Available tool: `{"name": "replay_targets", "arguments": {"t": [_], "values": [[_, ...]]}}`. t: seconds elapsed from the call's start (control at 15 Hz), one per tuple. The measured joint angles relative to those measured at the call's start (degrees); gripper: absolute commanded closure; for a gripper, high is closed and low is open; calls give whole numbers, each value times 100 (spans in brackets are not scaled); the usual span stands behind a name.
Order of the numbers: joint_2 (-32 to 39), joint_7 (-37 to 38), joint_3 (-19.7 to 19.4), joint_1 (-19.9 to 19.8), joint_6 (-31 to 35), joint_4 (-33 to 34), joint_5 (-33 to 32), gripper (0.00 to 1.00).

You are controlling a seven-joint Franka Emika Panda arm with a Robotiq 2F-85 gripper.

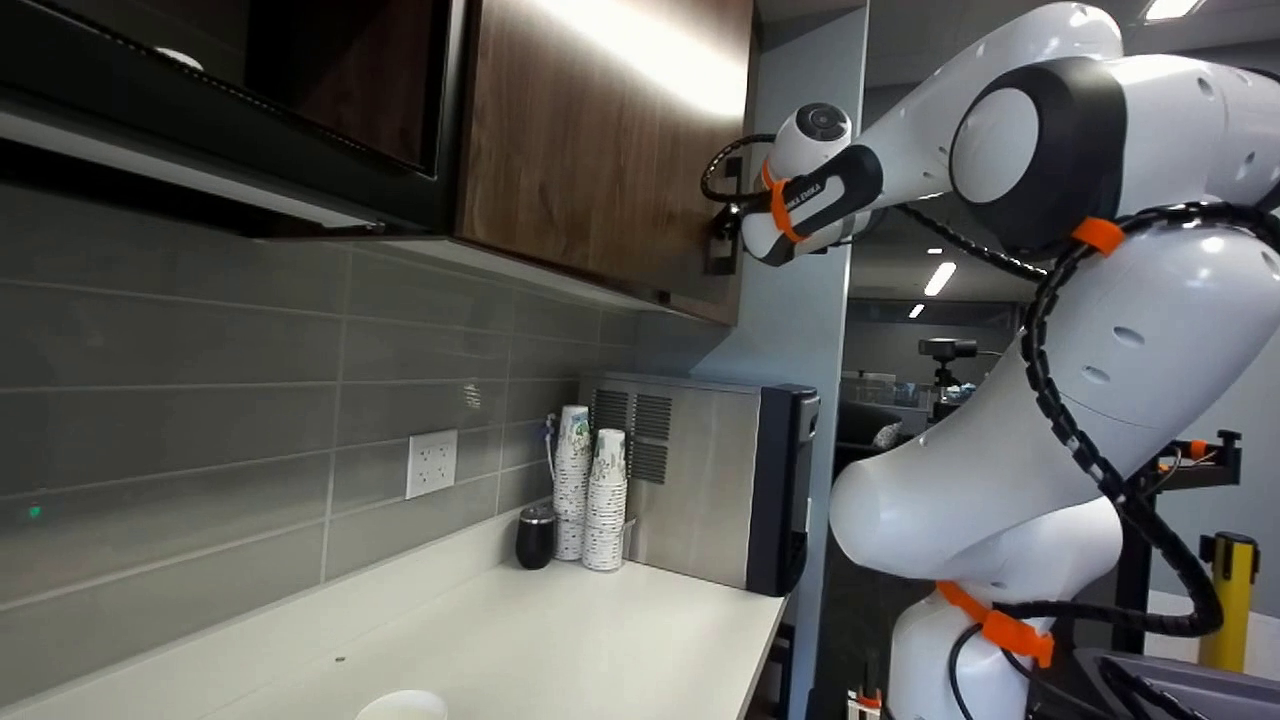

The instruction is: Partially open the cabinet's left door, then close it

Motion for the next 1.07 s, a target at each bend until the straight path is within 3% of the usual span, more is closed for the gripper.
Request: {"name": "replay_targets", "arguments": {"t": [0.53, 1.07], "values": [[-1017, -840, -678, 344, -500, -619, 208, 0], [-1594, -1797, -1535, 1223, -1021, -795, 268, 0]]}}
